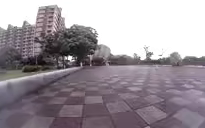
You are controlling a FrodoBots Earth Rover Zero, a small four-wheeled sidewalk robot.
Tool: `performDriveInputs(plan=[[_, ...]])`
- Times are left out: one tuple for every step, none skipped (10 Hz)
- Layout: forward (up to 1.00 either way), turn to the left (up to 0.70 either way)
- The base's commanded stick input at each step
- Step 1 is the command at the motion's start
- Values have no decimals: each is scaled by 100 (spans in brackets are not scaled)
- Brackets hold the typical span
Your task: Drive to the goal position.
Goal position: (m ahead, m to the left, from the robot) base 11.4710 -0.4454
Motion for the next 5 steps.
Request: performDriveInputs(plan=[[100,-1],[100,-1],[100,-1],[100,-1],[100,-1]])
